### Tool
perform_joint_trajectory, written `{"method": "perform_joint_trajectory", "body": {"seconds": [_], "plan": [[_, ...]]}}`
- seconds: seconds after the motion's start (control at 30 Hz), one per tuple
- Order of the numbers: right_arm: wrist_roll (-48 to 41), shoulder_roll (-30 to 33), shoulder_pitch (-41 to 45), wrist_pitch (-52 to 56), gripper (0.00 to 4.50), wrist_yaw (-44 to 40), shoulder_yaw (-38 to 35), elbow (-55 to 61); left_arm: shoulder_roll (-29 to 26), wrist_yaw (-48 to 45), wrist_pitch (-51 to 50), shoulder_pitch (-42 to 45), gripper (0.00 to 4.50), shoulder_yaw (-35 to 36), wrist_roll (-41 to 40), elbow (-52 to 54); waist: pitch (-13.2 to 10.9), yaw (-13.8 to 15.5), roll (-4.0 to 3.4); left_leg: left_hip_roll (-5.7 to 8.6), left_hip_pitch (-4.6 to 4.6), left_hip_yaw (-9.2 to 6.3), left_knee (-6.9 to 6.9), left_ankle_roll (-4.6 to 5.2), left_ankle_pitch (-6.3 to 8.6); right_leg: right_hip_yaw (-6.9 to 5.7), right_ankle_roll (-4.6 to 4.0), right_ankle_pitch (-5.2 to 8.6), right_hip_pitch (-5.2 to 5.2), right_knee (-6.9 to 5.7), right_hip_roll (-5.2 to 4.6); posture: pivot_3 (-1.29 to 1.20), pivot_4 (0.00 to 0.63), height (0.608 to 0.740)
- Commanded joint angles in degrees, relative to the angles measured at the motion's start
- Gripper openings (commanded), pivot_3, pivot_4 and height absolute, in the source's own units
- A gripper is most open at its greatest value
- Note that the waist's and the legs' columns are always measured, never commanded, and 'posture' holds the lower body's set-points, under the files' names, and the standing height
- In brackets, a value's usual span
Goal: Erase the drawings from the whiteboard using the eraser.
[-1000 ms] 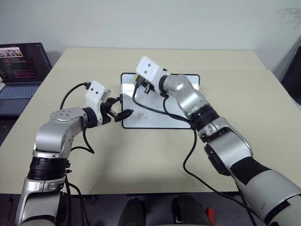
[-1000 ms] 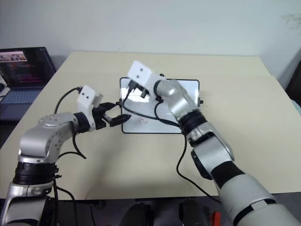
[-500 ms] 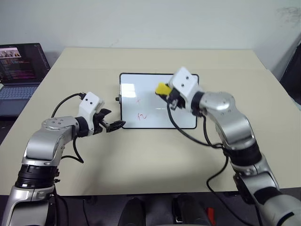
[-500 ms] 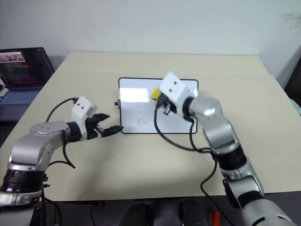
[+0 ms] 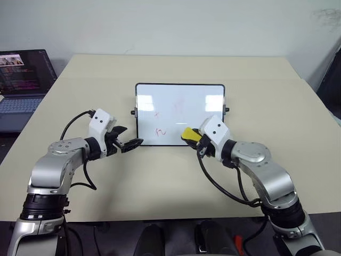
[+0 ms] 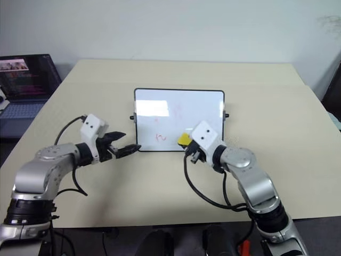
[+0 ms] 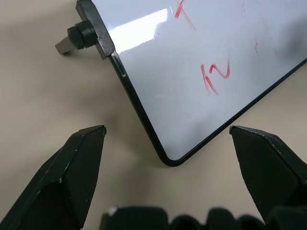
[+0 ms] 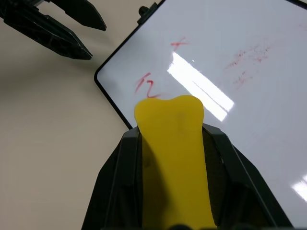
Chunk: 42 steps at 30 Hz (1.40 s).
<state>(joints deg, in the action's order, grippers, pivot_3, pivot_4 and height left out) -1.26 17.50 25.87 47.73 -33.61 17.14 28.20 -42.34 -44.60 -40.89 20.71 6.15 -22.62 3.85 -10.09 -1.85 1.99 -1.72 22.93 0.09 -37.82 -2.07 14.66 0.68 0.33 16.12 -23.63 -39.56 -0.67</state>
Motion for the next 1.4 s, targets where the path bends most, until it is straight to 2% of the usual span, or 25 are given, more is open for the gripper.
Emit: {"method": "perform_joint_trajectory", "body": {"seconds": [0.03, 0.2, 0.5, 0.8, 0.97, 1.23, 1.4], "plan": [[1.66, -0.88, 3.77, -3.50, 1.29, 1.70, 2.77, -1.85, -0.79, -0.49, 1.25, 0.01, 4.50, 1.48, -0.13, 0.39, 0.00, -0.06, 0.00, 0.00, 0.00, 0.02, 0.00, 0.00, 0.00, 0.02, 0.00, 0.00, 0.00, 0.01, 0.00, 0.00, 0.150, 0.740], [9.32, -2.92, 16.73, -9.36, 1.29, 4.75, 9.54, -17.23, -0.95, -0.45, 1.54, 0.24, 4.50, 0.31, 0.81, -0.64, 0.00, -0.16, -0.01, 0.00, -0.03, 0.04, -0.01, 0.00, 0.00, 0.04, 0.00, -0.01, -0.01, 0.00, 0.03, 0.00, 0.150, 0.740], [14.15, -8.64, 31.07, -20.65, 1.29, 4.40, 12.86, -40.08, -0.47, -1.10, 2.79, 1.98, 4.50, -2.58, 2.38, -0.50, -0.01, 0.07, 0.00, -0.01, 0.06, 0.04, 0.02, 0.00, 0.01, 0.02, -0.03, -0.02, -0.02, 0.13, -0.03, 0.00, 0.150, 0.740], [19.85, -11.62, 35.55, -29.62, 1.29, 5.48, 15.02, -55.68, -0.45, -1.80, 3.46, 1.51, 4.50, -3.46, 2.90, 0.21, -0.01, -0.02, -0.01, -0.02, 0.05, 0.02, 0.02, 0.01, 0.02, 0.00, -0.03, -0.02, -0.04, 0.08, -0.05, 0.00, 0.150, 0.740], [22.64, -10.08, 33.62, -30.54, 1.29, 1.42, 17.29, -55.73, -0.56, -2.18, 3.58, 1.41, 4.50, -3.45, 2.89, 0.46, 0.00, -0.02, -0.01, -0.01, 0.04, 0.03, 0.01, 0.01, 0.02, 0.01, -0.03, -0.02, -0.03, 0.05, -0.06, 0.00, 0.150, 0.740], [24.97, -12.02, 40.42, -36.85, 1.29, 10.69, 13.26, -62.59, -0.29, -2.63, 3.63, 1.09, 4.50, -3.64, 3.05, 0.45, -0.01, -0.04, -0.02, 0.00, -0.04, 0.02, -0.04, 0.00, 0.01, 0.02, -0.04, -0.03, -0.07, -0.27, -0.06, 0.00, 0.150, 0.740], [25.76, -12.74, 40.20, -38.06, 1.29, 7.31, 14.82, -64.61, -0.17, -2.68, 3.46, 0.86, 4.50, -3.72, 2.84, 0.72, -0.01, -0.05, -0.01, -0.01, -0.01, 0.05, -0.03, 0.00, 0.01, 0.05, -0.04, -0.02, -0.09, -0.21, -0.06, 0.00, 0.150, 0.740]]}}
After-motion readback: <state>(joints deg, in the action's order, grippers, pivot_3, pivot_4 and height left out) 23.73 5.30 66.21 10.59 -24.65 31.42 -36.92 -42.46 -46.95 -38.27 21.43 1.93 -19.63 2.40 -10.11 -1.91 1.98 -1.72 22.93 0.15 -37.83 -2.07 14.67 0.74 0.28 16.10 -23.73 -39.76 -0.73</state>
